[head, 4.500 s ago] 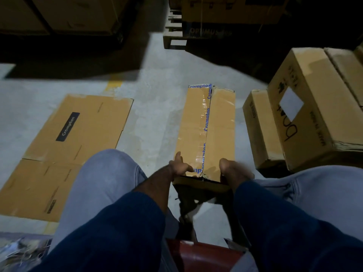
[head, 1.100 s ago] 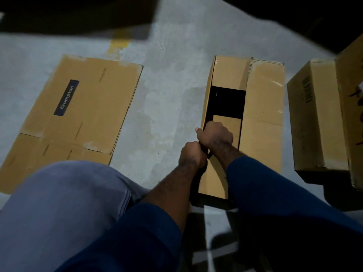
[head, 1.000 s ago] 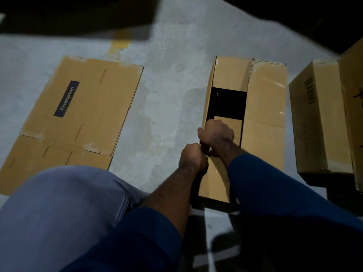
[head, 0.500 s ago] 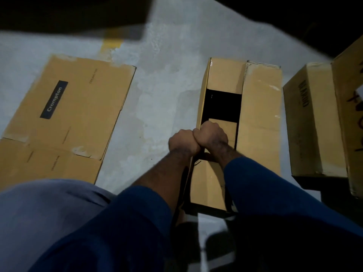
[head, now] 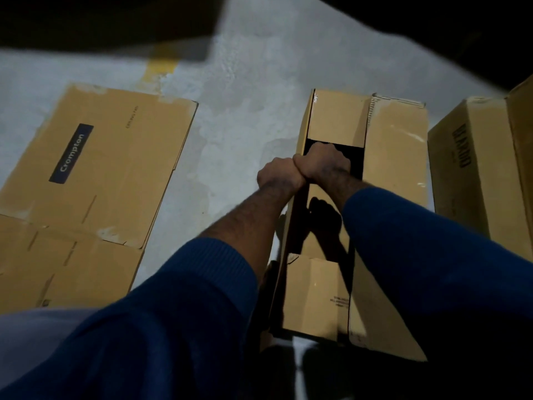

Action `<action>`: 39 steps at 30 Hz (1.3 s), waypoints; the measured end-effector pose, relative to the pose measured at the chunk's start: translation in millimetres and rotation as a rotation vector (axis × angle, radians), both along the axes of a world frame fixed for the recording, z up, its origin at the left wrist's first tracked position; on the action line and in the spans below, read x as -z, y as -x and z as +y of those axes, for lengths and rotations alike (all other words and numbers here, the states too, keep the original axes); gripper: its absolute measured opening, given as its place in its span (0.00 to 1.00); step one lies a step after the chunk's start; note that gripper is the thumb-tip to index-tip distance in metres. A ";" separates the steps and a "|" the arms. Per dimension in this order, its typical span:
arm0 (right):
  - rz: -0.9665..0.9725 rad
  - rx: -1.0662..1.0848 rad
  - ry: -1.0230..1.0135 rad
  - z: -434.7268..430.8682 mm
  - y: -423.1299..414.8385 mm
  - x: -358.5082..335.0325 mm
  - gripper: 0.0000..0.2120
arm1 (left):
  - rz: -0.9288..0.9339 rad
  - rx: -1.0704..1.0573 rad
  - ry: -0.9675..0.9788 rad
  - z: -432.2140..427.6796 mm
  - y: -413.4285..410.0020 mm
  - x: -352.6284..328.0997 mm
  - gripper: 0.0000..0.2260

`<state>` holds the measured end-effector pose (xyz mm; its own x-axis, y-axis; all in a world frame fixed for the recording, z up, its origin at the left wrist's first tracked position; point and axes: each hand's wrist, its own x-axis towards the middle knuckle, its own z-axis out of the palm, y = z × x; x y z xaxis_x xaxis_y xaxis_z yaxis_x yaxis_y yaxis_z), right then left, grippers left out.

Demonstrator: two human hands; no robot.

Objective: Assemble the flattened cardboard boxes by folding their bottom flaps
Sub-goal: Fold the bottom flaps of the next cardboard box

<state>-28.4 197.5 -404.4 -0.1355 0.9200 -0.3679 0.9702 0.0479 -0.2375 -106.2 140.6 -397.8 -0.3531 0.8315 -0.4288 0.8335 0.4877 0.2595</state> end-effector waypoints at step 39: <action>-0.055 -0.142 -0.177 46.6 14.2 6.9 0.17 | -0.058 -0.081 -0.097 36.4 0.8 21.8 0.09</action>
<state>-42.6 244.0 -411.3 -0.2525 0.9440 -0.2125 0.9619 0.2212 -0.1606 -107.0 177.1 -419.6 -0.3973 0.8401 -0.3694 0.7748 0.5227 0.3556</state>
